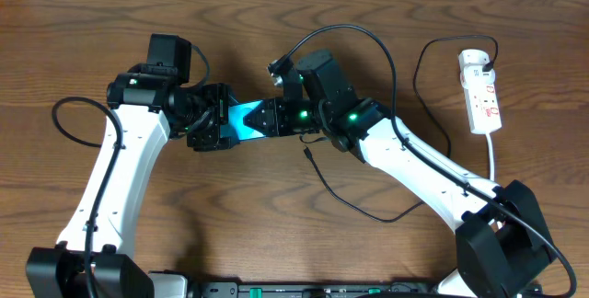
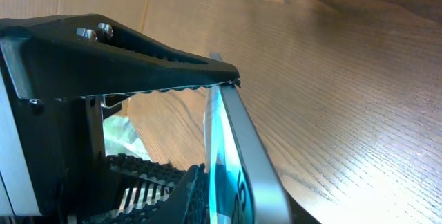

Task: Plug charger to phone and switch on socket
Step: 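Open the left gripper and pull it back, leaving phone in right gripper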

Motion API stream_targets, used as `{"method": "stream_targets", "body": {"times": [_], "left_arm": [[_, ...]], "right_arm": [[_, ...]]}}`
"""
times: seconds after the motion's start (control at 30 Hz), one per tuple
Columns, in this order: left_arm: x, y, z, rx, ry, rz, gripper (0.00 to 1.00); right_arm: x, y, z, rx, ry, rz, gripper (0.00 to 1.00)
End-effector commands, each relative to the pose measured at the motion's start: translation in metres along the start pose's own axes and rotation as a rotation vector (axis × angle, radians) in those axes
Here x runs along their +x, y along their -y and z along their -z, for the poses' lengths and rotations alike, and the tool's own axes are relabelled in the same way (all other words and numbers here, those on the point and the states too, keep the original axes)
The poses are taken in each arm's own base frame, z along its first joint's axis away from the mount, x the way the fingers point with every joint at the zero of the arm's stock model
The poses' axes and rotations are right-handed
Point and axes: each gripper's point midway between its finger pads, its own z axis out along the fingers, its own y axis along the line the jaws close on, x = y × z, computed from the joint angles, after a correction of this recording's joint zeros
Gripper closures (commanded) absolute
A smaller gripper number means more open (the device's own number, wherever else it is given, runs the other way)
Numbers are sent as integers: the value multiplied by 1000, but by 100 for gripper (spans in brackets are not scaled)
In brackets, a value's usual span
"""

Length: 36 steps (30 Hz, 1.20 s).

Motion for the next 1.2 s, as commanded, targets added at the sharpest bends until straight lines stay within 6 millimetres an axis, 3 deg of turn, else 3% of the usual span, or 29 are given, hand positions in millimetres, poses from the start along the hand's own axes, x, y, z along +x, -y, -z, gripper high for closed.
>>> {"method": "stream_targets", "body": {"times": [0.0,0.37,0.57,1.1,1.17], "left_arm": [[0,-1,0,-1,8,-21,93],[0,0,0,-1,8,-29,93],[0,-1,0,-1,8,-29,93],[0,2,0,9,7,-78,93],[1,7,1,27,5,-117,89]], "right_arm": [[0,-5,-1,-7,0,9,82],[0,-4,-1,-3,0,12,85],[-1,-4,-1,0,2,15,99],[-1,-3,-1,3,5,15,99],[-2,-2,-1,7,10,13,99]]}}
